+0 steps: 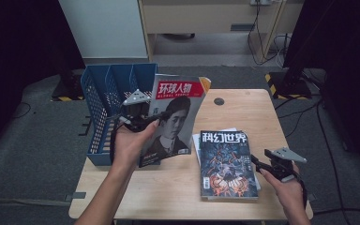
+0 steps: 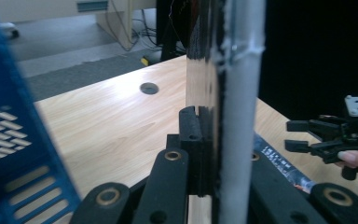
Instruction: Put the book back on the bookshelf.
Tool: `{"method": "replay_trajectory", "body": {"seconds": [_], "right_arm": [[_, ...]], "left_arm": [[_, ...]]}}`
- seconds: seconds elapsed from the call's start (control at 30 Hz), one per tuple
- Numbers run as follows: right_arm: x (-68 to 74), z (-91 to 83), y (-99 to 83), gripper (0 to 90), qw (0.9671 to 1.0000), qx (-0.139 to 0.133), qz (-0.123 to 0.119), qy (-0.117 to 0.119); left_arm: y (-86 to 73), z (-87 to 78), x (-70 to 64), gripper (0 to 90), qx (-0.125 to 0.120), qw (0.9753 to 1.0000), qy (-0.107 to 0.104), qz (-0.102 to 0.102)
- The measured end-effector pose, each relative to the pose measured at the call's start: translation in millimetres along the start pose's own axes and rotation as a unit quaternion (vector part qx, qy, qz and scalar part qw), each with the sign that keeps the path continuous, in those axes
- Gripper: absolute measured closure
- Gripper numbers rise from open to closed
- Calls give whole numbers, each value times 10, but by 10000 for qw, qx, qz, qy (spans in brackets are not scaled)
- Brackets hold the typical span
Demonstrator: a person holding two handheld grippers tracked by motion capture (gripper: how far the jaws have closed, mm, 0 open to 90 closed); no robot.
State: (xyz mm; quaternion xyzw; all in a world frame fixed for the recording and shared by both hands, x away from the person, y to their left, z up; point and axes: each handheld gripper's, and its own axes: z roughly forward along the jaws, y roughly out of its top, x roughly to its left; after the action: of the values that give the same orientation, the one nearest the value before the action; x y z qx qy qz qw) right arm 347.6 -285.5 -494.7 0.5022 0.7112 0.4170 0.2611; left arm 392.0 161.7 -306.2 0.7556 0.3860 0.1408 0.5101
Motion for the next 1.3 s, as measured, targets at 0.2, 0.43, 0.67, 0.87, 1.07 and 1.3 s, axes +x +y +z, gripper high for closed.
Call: {"method": "replay_trajectory", "body": {"seconds": [0.2, 0.43, 0.67, 0.87, 1.07, 1.3], "right_arm": [[7, -32, 4, 360, 10000, -26, -18, -19], [4, -6, -1, 359, 10000, 2, -46, -29], [-27, -26, -12, 362, 10000, -21, 18, -81], [-54, -39, -21, 365, 9999, -29, 73, -105], [-66, -36, -23, 366, 9999, -43, 102, -126], [-46, -54, -16, 366, 9999, -71, 66, -133]], "left_arm": [[-58, -256, 65, 867, -153, 9998, 157, 6], [-104, -544, 245, 867, -501, 9983, 288, -25], [-147, -898, 459, 867, -669, 9956, 636, -130], [-184, -1067, 594, 867, -765, 9933, 833, -220], [-245, -1166, 729, 867, -875, 9911, 954, -316], [-308, -1280, 868, 867, -988, 9877, 1145, -405]]}}
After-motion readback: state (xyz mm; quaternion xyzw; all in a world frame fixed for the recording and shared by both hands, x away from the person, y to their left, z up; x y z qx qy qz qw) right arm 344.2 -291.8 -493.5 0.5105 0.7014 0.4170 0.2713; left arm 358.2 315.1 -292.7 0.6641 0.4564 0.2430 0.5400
